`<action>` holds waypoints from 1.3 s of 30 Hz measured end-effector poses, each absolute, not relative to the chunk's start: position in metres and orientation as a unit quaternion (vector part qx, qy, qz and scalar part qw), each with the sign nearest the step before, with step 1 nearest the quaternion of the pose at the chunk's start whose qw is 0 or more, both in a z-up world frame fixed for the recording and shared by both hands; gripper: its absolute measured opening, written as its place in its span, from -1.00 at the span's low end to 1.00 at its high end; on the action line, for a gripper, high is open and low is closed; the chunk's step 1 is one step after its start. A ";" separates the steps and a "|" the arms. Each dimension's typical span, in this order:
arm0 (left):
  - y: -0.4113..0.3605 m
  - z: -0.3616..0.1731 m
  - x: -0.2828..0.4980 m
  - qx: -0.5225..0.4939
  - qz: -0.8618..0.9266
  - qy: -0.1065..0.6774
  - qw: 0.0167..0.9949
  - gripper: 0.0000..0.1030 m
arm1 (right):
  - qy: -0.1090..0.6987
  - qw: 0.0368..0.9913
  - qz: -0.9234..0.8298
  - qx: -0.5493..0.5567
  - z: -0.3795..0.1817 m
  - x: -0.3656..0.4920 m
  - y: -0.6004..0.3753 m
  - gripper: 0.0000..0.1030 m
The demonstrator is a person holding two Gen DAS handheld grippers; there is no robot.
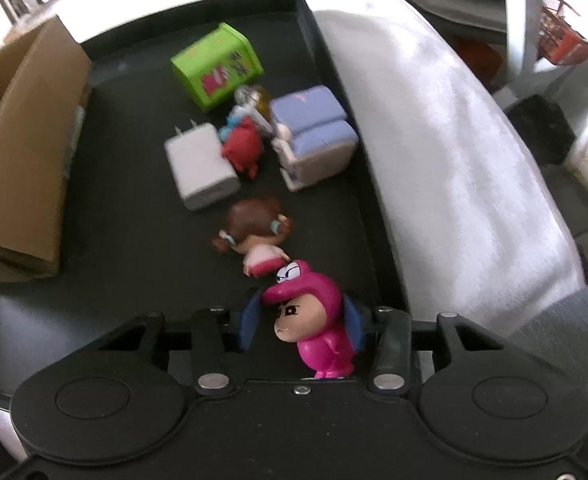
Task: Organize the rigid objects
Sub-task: 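Carry the pink figurine with the right gripper into the box and release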
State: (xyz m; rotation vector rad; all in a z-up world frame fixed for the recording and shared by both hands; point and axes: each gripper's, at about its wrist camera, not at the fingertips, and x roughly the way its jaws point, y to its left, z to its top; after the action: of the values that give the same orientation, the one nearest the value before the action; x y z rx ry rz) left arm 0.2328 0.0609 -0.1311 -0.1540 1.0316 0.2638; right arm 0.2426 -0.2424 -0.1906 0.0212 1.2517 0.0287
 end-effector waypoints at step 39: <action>0.083 -0.137 0.196 -0.114 0.112 0.415 0.896 -0.81 | 0.395 0.898 0.191 0.039 -0.085 0.269 -0.150 -0.17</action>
State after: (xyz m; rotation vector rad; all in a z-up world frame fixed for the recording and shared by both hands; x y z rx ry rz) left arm 0.1956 0.0827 -0.1374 -0.2370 0.8606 0.2326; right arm 0.2686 -0.1504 -0.0851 0.0812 0.8173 0.3945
